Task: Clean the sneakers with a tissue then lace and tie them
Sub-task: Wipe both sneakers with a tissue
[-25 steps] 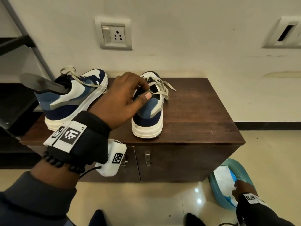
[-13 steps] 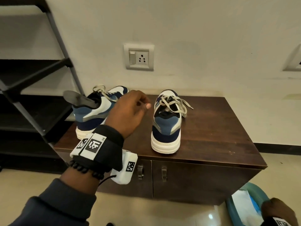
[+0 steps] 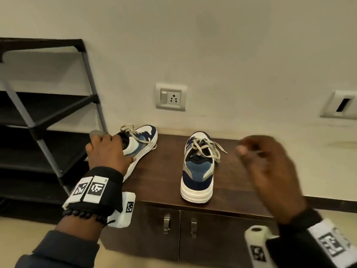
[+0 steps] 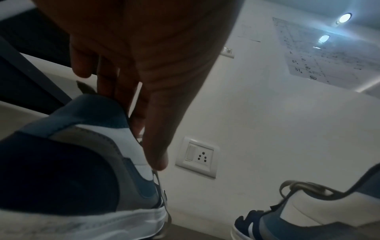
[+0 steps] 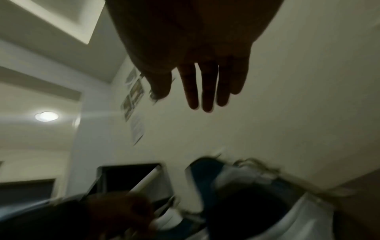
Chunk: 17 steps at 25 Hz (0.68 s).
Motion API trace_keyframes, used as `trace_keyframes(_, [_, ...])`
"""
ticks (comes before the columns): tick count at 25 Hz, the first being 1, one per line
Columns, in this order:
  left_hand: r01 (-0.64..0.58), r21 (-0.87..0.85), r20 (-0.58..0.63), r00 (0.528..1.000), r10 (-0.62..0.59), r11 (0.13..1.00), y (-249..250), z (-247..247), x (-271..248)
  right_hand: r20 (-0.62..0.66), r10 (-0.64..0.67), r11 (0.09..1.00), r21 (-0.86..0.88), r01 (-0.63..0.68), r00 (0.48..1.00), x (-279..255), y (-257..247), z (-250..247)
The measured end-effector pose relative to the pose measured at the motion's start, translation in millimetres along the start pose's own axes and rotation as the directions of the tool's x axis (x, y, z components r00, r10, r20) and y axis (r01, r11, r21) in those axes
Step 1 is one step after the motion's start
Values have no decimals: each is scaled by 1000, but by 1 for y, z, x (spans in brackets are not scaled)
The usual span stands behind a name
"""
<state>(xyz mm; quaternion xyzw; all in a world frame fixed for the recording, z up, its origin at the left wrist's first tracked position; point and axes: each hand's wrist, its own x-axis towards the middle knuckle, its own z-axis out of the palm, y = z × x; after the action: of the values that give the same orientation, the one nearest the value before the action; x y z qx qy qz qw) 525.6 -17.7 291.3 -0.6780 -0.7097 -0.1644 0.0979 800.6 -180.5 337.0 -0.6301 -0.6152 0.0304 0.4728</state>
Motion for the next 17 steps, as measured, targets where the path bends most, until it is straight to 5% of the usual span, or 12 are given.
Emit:
trace_keyframes(3, [-38,-18,7,999,38,999,-6,-1,3,377,-99,932,-290,219,921,-17,-11,82])
trace_keyframes(4, [-51,-21,14,999,51,998,-7,0,4,406,-66,909,-353,223,912,-19,-8,100])
trace_keyframes(11, [-116,169,77,992,104,979,5,-1,8,210,-145,821,-520,236,967,-8,28,120])
trace_keyframes(17, [-247,-3,17,969,247,969,42,4,-21,177,37,752,-653,90,983,6,52,86])
